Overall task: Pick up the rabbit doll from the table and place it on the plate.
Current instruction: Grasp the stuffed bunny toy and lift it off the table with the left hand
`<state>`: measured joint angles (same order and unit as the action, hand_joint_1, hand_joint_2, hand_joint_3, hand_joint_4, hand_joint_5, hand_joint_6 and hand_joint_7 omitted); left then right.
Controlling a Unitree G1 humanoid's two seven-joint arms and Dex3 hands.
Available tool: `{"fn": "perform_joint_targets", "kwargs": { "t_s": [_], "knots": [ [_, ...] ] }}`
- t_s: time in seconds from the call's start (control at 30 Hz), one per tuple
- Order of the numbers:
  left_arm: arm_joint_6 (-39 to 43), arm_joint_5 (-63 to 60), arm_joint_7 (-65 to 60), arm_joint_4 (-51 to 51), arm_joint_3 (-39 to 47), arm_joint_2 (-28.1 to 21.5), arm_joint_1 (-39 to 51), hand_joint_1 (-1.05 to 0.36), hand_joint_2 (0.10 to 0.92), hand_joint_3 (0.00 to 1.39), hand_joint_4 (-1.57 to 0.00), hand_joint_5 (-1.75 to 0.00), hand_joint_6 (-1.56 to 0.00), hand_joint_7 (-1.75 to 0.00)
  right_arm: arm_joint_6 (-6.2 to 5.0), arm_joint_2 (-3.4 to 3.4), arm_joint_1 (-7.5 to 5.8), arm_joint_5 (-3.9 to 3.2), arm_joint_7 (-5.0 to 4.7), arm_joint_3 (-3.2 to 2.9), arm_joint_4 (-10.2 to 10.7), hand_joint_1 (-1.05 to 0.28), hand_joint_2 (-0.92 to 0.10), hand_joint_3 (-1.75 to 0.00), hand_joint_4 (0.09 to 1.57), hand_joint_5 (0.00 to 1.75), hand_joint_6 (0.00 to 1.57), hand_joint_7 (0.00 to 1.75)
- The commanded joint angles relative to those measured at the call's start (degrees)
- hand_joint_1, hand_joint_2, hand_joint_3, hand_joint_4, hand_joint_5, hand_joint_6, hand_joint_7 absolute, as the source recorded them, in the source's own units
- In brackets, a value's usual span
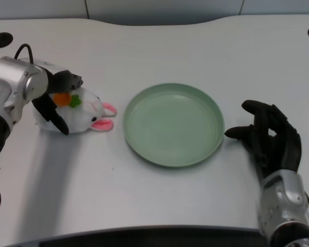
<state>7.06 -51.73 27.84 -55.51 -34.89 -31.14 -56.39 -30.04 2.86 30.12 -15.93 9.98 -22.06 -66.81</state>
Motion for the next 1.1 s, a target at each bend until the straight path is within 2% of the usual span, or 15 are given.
{"fn": "perform_joint_targets", "kwargs": {
  "t_s": [0.03, 0.1, 0.17, 0.27, 0.33, 0.37, 0.5, 0.6, 0.7, 0.77, 0.83, 0.9, 1.0, 1.03, 1.1],
  "knots": [
    [-0.63, -1.25, -0.55, -2.96, -1.86, 0.87, -1.97, -1.05, 0.916, 0.06, 0.0, 0.0, 0.0, 0.0, 0.94, -0.38, -1.02, -0.42, -0.1, -0.19, 0.4, -0.42, -0.92, -0.41, 0.88, 1.24, 0.76, 0.89],
    [-1.41, -1.22, -1.17, -5.16, -2.3, 1.87, -2.39, -1.05, 0.916, 0.05, 0.0, 0.0, 0.0, 0.0, 1.4, -0.38, -1.13, -0.02, -0.99, 0.1, 0.78, -0.43, -0.92, -0.4, 0.88, 1.24, 0.77, 0.89],
    [-1.69, -1.12, -2.49, -7.08, -2.66, 2.72, -2.54, -1.05, 0.915, 0.04, 0.0, 0.0, 0.0, 0.0, 1.36, -0.43, -1.45, 0.24, -1.21, 0.37, 1.36, -0.42, -0.92, -0.4, 0.87, 1.24, 0.76, 0.89],
    [-1.37, -1.25, -6.63, -9.45, -3.36, 3.75, -2.11, -1.05, 0.906, 0.03, 0.0, 0.0, -0.02, -0.01, 1.03, -0.27, -1.32, -0.38, -0.19, -0.03, 0.98, -0.42, -0.92, -0.41, 0.87, 1.24, 0.77, 0.9],
    [-0.57, -1.69, -10.11, -10.85, -4.23, 4.1, -1.87, -1.05, 0.91, 0.03, 0.0, 0.0, 0.0, 0.0, -0.02, -0.15, -1.4, -1.02, 1.74, -0.5, 0.32, -0.42, -0.92, -0.41, 0.86, 1.23, 0.76, 0.9],
    [-0.19, -1.77, -11.86, -11.47, -4.53, 4.23, -1.76, -1.05, 0.91, 0.02, 0.0, 0.0, 0.0, 0.0, 0.04, -0.07, -1.36, -1.15, 2.13, -0.66, 0.12, -0.42, -0.92, -0.41, 0.86, 1.23, 0.76, 0.91],
    [0.94, -1.43, -17.46, -13.95, -5.02, 4.88, -1.53, -1.05, 0.91, 0.02, 0.0, 0.0, -0.01, -0.01, 0.08, -0.11, -1.39, -0.42, 1.14, -0.64, 0.01, -0.44, -0.92, -0.41, 0.87, 1.22, 0.78, 0.91],
    [1.46, -1.02, -20.88, -15.64, -5.14, 5.44, -1.38, -1.05, 0.913, 0.02, 0.0, 0.0, -0.02, -0.01, -0.2, -0.02, -1.06, -0.69, 1.64, -1.14, -0.68, -0.43, -0.92, -0.39, 0.88, 1.22, 0.79, 0.91],
    [0.85, -0.43, -22.82, -17.18, -5.02, 6.39, -1.21, -1.05, 0.909, 0.01, 0.0, 0.0, -0.04, -0.02, 0.42, -0.15, -0.94, -1.16, 2.07, -1.59, -0.65, -0.43, -0.92, -0.38, 0.9, 1.21, 0.8, 0.91],
    [0.61, 0.0, -22.72, -17.96, -4.96, 6.91, -1.24, -1.03, 0.903, 0.0, 0.0, 0.0, -0.05, -0.02, 0.44, -0.35, -1.08, -0.29, 0.42, -1.06, 0.01, -0.43, -0.92, -0.38, 0.89, 1.21, 0.79, 0.9],
    [0.46, -0.03, -22.99, -18.45, -5.26, 7.19, -1.13, -1.02, 0.903, 0.0, -0.01, 0.0, -0.06, -0.02, 0.63, -0.28, -1.12, 0.15, -0.44, -0.75, 0.19, -0.42, -0.92, -0.38, 0.89, 1.2, 0.78, 0.9],
    [0.83, -0.07, -24.53, -18.67, -5.47, 7.24, -0.67, -1.01, 0.902, 0.0, -0.05, -0.03, -0.1, -0.04, 1.14, -0.2, -1.18, -0.27, -0.34, -0.94, 0.28, -0.42, -0.92, -0.36, 0.9, 1.19, 0.78, 0.89],
    [1.44, -0.93, -30.65, -18.74, -6.29, 7.06, 0.46, -0.96, 0.879, 0.0, -0.24, -0.15, -0.27, -0.06, 0.59, -0.22, -1.58, 0.11, -0.48, -0.51, 0.81, -0.42, -0.92, -0.36, 0.91, 1.18, 0.79, 0.88],
    [1.67, -0.54, -31.68, -18.87, -6.01, 7.12, 0.66, -0.91, 0.869, 0.0, -0.32, -0.21, -0.35, -0.09, 0.67, -0.21, -1.51, -0.32, 0.13, -0.77, 0.66, -0.42, -0.92, -0.36, 0.91, 1.18, 0.79, 0.88],
    [1.97, 0.42, -32.03, -19.17, -5.32, 7.28, 0.7, -0.74, 0.847, 0.0, -0.26, -0.78, -0.55, -0.18, 0.81, -0.19, -1.42, -0.86, 0.9, -1.08, 0.45, -0.42, -0.92, -0.37, 0.91, 1.17, 0.8, 0.88]
  ]
}}
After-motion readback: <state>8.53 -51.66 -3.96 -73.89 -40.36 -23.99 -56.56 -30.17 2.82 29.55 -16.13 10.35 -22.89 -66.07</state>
